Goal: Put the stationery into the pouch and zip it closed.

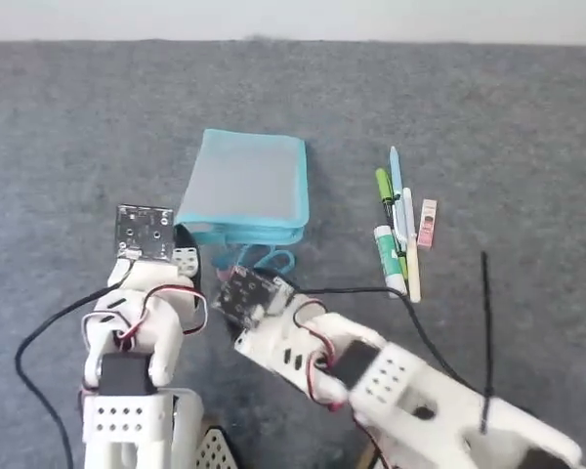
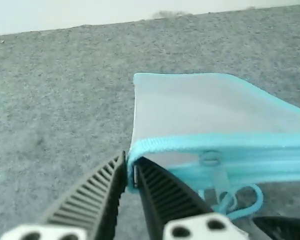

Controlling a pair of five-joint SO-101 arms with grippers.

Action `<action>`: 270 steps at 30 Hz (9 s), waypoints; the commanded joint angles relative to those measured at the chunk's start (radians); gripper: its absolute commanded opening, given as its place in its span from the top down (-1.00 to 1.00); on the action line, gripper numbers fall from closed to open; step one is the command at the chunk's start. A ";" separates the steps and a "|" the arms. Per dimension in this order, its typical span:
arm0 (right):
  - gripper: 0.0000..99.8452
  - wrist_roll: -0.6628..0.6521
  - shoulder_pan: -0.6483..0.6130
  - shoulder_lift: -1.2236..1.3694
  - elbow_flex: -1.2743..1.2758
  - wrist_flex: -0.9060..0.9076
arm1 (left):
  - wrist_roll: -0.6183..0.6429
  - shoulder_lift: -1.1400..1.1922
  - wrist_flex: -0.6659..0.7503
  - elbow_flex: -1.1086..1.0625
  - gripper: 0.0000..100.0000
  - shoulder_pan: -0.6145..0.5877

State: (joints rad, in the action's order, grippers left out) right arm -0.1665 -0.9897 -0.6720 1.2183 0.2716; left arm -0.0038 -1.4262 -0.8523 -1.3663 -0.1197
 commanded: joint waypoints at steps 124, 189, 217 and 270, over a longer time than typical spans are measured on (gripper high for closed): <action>0.47 0.155 0.105 -0.160 -0.204 0.104 | 0.023 0.017 -0.238 0.429 0.97 0.146; 0.99 -0.126 0.479 -0.185 -0.324 0.679 | 0.023 0.008 -0.048 0.122 0.97 0.084; 0.67 -0.242 0.185 -0.440 -0.331 0.888 | 0.023 0.008 -0.043 0.120 0.98 0.086; 0.37 -0.282 0.415 -0.140 -0.180 0.341 | 0.023 0.008 -0.031 0.088 0.98 0.095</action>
State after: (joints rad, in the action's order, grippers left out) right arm -0.4289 -0.5125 -0.7825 1.0449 0.7181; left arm -0.0008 -1.4262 -0.9183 -1.2896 -0.0245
